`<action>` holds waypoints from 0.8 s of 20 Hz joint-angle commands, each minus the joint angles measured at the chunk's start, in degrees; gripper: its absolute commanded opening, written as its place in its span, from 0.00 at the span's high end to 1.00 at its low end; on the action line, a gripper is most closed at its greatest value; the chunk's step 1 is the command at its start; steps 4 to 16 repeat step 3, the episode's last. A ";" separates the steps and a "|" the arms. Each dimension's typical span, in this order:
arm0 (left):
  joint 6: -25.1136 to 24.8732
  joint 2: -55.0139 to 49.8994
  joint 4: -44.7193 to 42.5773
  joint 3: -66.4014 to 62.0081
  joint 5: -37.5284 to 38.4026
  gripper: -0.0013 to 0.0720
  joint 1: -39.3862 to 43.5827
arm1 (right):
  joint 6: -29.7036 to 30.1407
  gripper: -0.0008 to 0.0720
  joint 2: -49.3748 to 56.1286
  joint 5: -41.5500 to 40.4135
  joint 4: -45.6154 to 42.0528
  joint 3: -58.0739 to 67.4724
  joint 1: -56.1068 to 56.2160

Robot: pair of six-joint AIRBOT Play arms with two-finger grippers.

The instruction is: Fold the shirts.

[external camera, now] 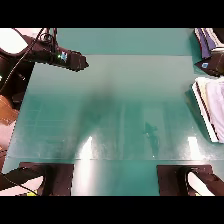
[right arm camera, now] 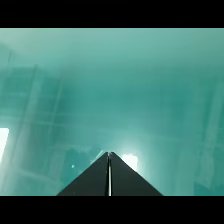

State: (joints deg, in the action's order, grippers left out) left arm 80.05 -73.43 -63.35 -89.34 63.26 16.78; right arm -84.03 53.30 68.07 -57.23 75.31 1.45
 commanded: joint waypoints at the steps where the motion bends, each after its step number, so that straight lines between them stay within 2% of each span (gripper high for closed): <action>1: -0.02 0.00 -0.02 0.00 -0.92 0.95 0.02 | 0.13 0.96 -0.02 -0.61 0.09 0.07 2.27; 16: -0.02 -0.02 -0.02 0.00 -0.94 0.95 0.02 | 0.11 0.96 -0.02 -0.61 0.11 0.07 2.27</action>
